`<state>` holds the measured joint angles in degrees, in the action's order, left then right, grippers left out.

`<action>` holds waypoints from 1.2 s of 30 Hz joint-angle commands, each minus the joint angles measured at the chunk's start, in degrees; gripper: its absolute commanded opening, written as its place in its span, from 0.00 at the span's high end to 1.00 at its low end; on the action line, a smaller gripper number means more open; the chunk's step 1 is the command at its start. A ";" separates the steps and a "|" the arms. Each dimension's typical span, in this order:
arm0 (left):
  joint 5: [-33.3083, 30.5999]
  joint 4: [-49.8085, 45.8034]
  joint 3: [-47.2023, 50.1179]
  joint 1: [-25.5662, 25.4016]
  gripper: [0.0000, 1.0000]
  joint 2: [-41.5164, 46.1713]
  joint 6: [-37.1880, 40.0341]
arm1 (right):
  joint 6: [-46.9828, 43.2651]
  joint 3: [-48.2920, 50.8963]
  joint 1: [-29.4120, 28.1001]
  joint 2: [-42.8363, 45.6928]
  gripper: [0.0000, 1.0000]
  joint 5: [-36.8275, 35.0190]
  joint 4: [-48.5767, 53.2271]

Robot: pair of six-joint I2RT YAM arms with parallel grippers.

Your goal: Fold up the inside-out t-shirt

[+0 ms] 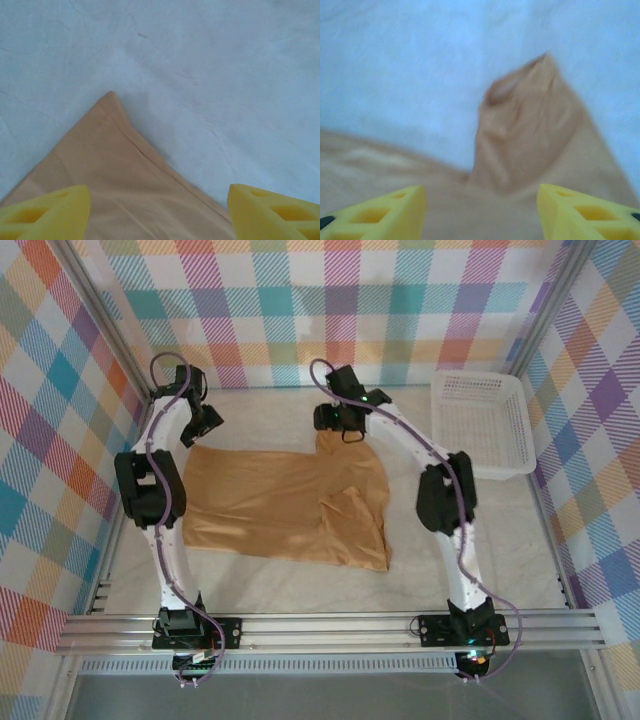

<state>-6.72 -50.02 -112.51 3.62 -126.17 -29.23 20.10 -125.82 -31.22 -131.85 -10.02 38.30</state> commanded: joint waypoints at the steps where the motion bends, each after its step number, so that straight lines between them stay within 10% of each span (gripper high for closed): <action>1: 0.07 -7.45 -5.44 1.23 0.28 -5.28 1.62 | -5.41 -14.57 1.06 -11.19 0.36 -7.97 4.60; 5: 0.28 -8.19 -9.69 2.71 0.28 -8.95 2.25 | -6.22 -29.71 2.93 -22.58 0.25 -7.16 4.91; 12: 2.49 -6.82 -12.09 4.27 0.30 -13.13 2.08 | 7.54 -22.19 8.01 -24.14 0.23 8.10 -4.93; 27: 4.72 -7.64 -16.84 5.43 0.44 -20.79 2.74 | 16.05 -26.32 10.57 -31.40 0.44 24.43 -8.77; 36: 7.07 -8.49 -17.13 5.31 0.76 -21.41 2.56 | 14.90 -26.45 9.78 -31.62 0.70 26.70 -7.39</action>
<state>-3.99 -58.89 -129.38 9.30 -143.96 -26.81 35.20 -151.61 -20.34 -162.06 14.66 29.89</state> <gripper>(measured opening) 0.258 0.331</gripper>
